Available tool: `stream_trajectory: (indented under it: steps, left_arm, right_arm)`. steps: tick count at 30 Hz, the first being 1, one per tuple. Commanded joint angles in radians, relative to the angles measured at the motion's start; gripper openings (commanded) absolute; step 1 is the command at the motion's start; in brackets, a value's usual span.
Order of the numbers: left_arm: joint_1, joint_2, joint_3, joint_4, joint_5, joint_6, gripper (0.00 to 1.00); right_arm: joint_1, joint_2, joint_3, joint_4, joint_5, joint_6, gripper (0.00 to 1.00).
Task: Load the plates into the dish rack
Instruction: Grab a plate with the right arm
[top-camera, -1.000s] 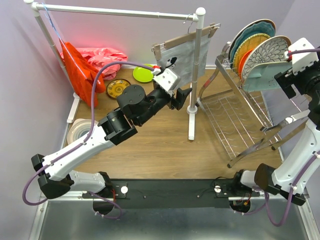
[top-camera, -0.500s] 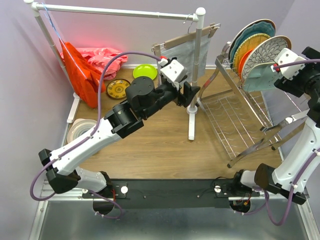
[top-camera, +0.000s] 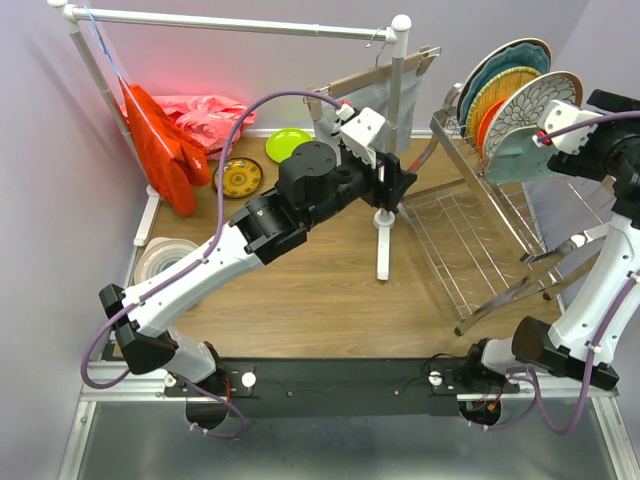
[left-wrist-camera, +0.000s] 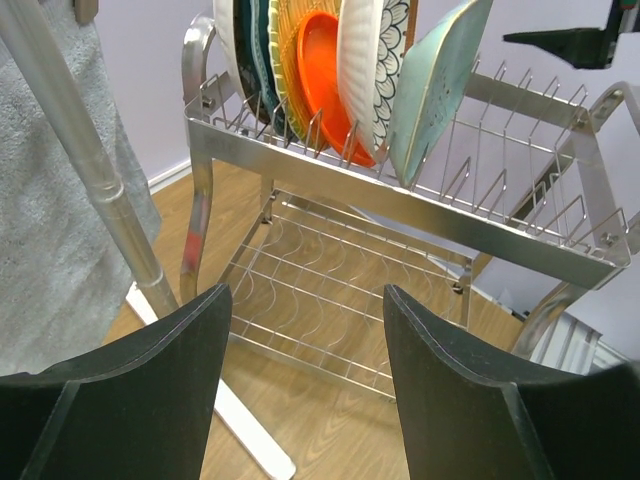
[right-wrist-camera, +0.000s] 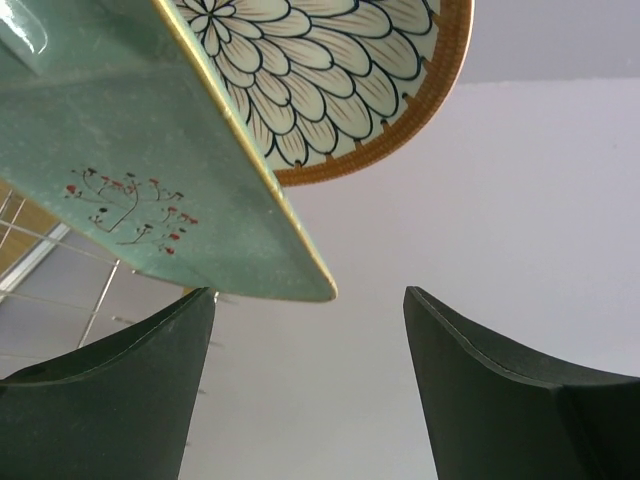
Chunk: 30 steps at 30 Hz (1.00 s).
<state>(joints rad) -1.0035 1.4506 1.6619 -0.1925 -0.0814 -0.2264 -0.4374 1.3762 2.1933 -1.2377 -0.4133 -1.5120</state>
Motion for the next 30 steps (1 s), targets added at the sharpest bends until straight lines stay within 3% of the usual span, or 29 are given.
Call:
stream_trajectory:
  steps: [1, 19, 30]
  left_arm:
    - [0.0, 0.022, 0.044, -0.015, -0.014, -0.031, 0.7]
    - [0.0, -0.002, 0.004, 0.03, -0.012, -0.047, 0.71]
    - [0.0, -0.079, -0.117, 0.122, -0.026, 0.01, 0.71]
  right_arm:
    - [0.002, 0.021, 0.025, 0.017, -0.073, -0.04, 0.84]
    - [0.003, 0.061, 0.022, 0.052, -0.174, -0.013, 0.79]
    - [0.003, 0.026, 0.023, 0.001, -0.263, 0.022, 0.79]
